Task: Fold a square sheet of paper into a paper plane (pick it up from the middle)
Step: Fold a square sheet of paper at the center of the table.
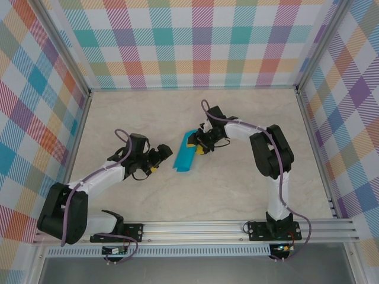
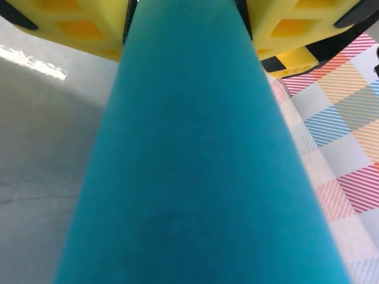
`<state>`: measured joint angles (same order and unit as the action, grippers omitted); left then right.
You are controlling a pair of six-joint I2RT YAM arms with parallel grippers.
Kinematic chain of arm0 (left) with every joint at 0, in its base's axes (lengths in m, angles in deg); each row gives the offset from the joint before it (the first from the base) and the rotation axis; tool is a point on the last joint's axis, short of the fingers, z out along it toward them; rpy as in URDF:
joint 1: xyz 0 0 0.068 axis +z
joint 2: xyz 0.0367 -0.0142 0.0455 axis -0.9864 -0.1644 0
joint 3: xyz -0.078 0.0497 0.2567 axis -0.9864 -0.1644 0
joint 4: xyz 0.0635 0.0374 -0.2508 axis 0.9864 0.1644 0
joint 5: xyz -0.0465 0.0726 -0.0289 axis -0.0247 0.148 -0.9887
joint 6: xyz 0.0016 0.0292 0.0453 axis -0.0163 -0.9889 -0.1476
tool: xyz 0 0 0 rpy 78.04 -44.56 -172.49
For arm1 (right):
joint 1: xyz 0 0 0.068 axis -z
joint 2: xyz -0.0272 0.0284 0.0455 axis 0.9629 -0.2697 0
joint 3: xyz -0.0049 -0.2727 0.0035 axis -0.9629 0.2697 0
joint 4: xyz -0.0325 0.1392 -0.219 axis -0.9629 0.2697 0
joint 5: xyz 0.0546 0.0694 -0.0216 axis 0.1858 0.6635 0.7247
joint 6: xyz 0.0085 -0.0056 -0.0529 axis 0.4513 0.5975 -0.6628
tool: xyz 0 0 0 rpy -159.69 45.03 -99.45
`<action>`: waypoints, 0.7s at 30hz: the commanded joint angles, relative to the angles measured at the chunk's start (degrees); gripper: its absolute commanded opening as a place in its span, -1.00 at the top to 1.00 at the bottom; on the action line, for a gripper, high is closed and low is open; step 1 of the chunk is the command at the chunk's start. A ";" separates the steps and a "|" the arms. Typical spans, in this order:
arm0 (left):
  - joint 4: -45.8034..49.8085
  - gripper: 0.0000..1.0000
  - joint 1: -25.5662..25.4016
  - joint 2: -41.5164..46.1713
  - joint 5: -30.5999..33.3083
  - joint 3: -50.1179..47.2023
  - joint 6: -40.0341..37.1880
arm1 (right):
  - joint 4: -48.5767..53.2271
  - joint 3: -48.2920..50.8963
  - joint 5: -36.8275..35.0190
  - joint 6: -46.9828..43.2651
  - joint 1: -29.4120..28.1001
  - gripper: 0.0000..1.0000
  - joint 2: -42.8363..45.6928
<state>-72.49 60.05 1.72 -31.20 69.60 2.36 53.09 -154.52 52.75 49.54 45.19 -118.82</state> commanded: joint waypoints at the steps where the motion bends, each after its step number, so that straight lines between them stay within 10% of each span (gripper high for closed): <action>1: -4.39 -0.81 -0.56 -3.35 -3.22 2.02 0.07 | 1.51 -0.44 1.41 -4.20 0.63 0.08 -0.17; 21: -12.37 -0.49 -5.07 -27.31 -13.23 15.84 -1.72 | 4.74 3.15 0.40 -7.27 5.24 -0.20 3.20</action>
<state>-81.02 55.46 -24.25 -41.01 84.46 0.28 57.83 -152.57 52.56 42.65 49.91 -118.30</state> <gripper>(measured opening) 0.748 0.602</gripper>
